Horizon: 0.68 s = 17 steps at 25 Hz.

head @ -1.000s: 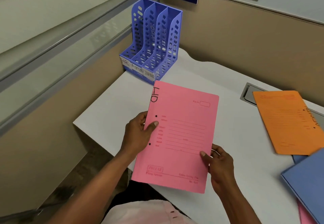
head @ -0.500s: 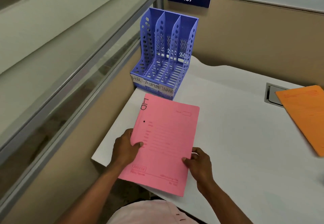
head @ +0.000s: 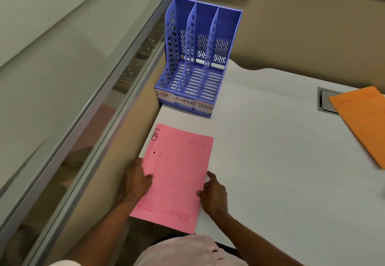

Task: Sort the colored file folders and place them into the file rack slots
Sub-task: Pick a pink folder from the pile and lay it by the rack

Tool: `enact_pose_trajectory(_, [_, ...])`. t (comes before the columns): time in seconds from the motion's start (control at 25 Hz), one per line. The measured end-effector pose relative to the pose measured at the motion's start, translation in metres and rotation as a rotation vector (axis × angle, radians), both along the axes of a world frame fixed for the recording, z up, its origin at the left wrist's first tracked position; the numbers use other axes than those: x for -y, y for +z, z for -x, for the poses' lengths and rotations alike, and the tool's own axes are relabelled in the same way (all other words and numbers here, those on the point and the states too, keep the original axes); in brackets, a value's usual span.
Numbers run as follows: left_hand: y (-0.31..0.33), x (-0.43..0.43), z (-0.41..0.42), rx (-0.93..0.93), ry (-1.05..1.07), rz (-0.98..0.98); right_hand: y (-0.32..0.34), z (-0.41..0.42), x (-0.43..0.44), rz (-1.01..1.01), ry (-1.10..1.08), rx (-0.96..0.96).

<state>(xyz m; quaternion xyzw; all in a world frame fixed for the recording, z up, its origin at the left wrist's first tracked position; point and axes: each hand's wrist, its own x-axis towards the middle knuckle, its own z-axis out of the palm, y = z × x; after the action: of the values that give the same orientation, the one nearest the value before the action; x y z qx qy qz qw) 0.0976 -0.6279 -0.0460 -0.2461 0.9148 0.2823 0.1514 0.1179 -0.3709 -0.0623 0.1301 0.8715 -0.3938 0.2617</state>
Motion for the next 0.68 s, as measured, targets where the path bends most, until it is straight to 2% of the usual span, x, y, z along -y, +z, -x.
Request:
enact_pose_trajectory(0.24, [-0.004,-0.001,0.010,0.030,-0.042,0.100,-0.004,0.017,0.008,-0.009,-0.013,-0.010])
enact_pose_trajectory(0.44, [-0.005,-0.003,0.017,0.049,-0.108,0.167,-0.009,0.023,0.004,0.062,-0.008,0.029])
enact_pose_trajectory(0.68, [-0.009,-0.006,0.016,0.045,-0.161,0.240,-0.010,0.024,0.011,0.027,0.004,0.072])
